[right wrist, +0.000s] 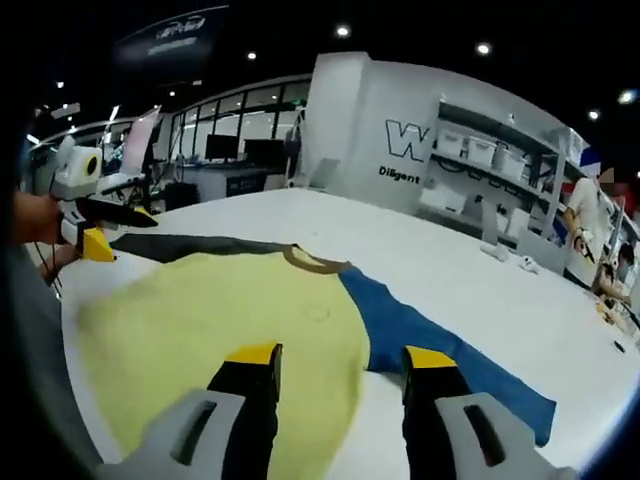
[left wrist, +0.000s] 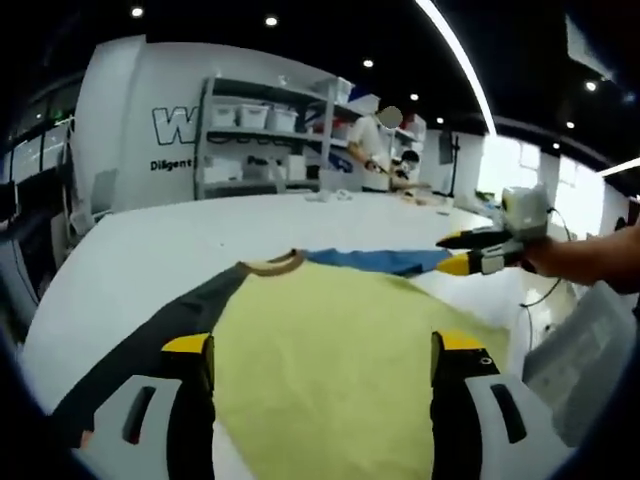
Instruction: Fold the garment on the visible template until the final outline fits inside the template.
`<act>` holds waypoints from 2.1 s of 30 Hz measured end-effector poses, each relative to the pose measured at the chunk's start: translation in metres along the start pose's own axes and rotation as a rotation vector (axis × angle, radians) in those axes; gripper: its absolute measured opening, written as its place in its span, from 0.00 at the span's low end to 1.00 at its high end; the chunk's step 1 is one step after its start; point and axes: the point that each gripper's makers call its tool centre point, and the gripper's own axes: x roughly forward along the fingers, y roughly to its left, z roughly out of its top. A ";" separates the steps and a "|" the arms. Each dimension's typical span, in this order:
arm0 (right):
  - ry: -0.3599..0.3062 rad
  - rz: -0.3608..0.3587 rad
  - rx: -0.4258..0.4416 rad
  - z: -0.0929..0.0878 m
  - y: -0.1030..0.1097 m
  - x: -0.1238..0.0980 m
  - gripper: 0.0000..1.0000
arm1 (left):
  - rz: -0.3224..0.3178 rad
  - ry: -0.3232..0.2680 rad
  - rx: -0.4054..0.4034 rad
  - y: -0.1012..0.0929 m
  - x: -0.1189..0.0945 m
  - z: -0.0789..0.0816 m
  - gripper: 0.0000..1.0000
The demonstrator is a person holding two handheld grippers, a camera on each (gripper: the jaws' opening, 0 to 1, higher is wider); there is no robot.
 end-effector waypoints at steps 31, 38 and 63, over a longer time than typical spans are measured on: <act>0.090 -0.604 0.249 -0.079 -0.245 -0.078 0.43 | 0.010 0.072 0.009 0.010 0.003 -0.033 0.84; 0.155 -0.602 0.254 -0.099 -0.268 -0.063 0.39 | 0.020 0.098 0.000 0.014 0.003 -0.041 0.84; 0.233 -0.513 0.387 -0.145 -0.286 -0.033 0.22 | 0.031 0.157 -0.003 0.013 0.007 -0.059 0.80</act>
